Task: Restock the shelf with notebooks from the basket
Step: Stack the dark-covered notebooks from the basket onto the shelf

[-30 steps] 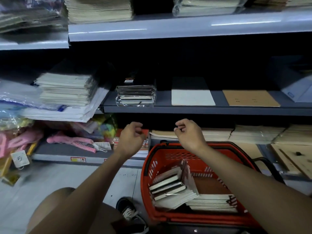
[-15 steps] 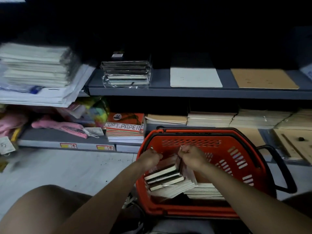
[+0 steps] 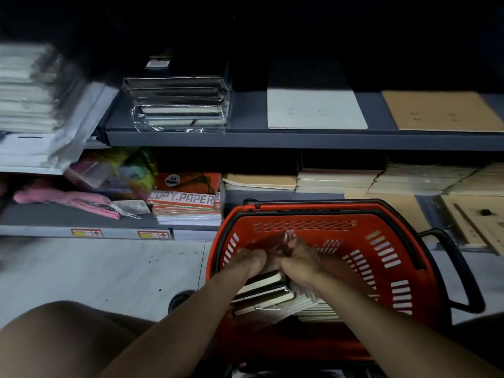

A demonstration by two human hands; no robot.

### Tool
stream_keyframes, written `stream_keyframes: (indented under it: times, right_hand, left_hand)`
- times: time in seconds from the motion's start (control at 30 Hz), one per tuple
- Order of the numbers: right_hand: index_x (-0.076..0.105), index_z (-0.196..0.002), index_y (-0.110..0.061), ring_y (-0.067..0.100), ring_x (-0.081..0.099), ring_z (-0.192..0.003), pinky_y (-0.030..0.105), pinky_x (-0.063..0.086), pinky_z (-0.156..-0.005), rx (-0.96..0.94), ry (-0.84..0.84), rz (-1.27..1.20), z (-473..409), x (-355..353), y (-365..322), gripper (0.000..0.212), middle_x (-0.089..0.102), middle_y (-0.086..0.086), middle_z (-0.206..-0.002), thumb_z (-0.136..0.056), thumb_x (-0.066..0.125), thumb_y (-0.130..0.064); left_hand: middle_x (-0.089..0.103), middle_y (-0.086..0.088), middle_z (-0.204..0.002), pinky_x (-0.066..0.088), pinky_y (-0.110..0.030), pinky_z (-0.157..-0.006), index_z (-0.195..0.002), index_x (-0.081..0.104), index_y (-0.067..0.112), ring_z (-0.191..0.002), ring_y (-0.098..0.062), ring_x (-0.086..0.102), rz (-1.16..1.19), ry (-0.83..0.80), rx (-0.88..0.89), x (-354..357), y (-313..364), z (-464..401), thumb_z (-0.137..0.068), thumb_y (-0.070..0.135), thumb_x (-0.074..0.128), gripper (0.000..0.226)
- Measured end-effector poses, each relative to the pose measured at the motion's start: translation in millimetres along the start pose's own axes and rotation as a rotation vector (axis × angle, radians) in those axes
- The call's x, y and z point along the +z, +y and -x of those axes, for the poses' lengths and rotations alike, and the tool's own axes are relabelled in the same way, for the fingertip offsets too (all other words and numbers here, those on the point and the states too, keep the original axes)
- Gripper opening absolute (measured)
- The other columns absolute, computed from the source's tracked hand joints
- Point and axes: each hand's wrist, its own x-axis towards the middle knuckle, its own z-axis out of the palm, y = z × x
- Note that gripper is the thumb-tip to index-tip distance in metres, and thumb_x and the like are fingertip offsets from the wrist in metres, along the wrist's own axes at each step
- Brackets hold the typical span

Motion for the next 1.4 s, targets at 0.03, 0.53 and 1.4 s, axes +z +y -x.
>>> stream_keyframes:
  times: [0.03, 0.53, 1.4]
  right_hand:
    - [0.064, -0.11, -0.027, 0.011, 0.07, -0.083, 0.015, 0.05, -0.054, -0.013, -0.007, -0.025, 2.0, -1.8, 0.4, 0.05, 0.075, -0.004, -0.096, -0.069, 0.084, -0.047]
    - [0.057, -0.101, -0.023, 0.012, 0.061, -0.089, 0.03, 0.05, -0.071, -0.083, 0.009, -0.337, 56.0, -47.0, 4.9, 0.02, 0.065, -0.001, -0.099, -0.091, 0.068, -0.01]
    - [0.047, -0.137, -0.027, 0.02, 0.068, -0.099, 0.03, 0.054, -0.085, -0.711, 0.375, -0.665, 171.5, -104.1, -61.2, 0.049, 0.065, 0.006, -0.106, -0.096, 0.073, -0.024]
  left_hand:
    - [0.068, -0.016, -0.126, 0.048, -0.042, -0.107, -0.132, 0.063, 0.009, -0.117, -0.034, 0.063, 0.008, 0.004, 0.006, 0.5, 0.2, -1.2, -0.088, 0.038, 0.045, 0.056]
    - [0.071, -0.017, -0.105, 0.058, -0.034, -0.083, -0.119, 0.069, 0.001, -0.101, -0.036, 0.07, 0.17, 0.113, 0.058, -22.5, -0.6, 50.1, -0.083, 0.019, 0.056, 0.043]
    - [0.07, -0.004, -0.122, 0.058, -0.039, -0.084, -0.128, 0.062, 0.017, -0.112, -0.024, 0.068, 0.628, 0.171, 0.79, -116.0, 12.9, 211.0, -0.087, -0.011, 0.064, 0.051]
